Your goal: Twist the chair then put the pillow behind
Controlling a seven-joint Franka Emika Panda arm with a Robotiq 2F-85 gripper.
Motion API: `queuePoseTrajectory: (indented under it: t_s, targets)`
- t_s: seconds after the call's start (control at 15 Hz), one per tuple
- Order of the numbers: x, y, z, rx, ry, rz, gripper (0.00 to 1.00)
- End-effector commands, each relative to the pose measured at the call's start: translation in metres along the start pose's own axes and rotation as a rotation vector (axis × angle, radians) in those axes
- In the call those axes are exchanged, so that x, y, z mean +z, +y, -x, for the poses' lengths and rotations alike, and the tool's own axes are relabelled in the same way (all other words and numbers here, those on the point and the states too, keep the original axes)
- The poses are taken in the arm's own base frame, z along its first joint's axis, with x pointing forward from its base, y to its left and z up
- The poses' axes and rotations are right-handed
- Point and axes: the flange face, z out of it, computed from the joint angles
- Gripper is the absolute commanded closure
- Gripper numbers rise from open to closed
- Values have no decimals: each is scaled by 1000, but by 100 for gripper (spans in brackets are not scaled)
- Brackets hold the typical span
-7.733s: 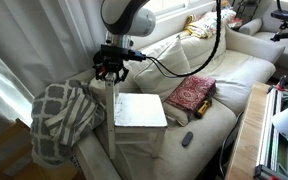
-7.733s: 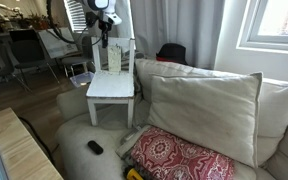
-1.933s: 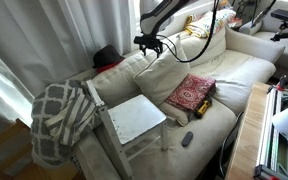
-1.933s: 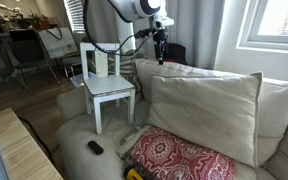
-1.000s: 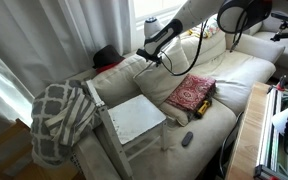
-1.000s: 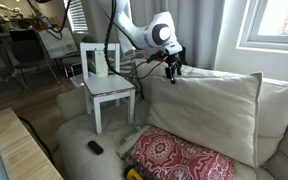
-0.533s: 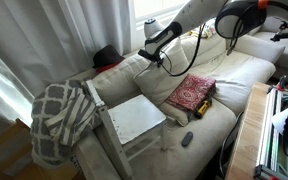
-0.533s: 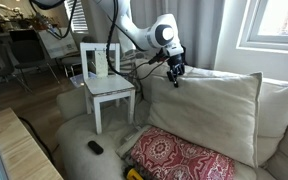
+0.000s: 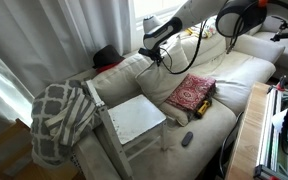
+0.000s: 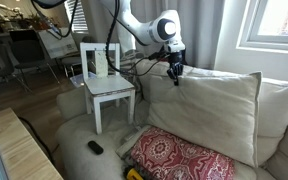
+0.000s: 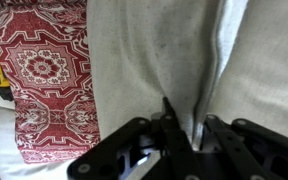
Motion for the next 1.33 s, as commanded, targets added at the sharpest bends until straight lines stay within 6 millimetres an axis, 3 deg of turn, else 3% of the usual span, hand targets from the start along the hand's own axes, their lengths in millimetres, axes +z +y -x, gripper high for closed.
queuePoseTrajectory:
  t_s: [0.0, 0.2, 0.47, 1.0, 1.27]
  targets:
    - [-26, 1, -5, -105, -63, 14, 98]
    - [-63, 8, -12, -227, -81, 11, 96]
    - [-121, 21, -7, -377, -62, -18, 96]
    - [-234, 73, 35, -706, 49, -53, 96]
    - [-291, 100, 50, -773, 122, -93, 96]
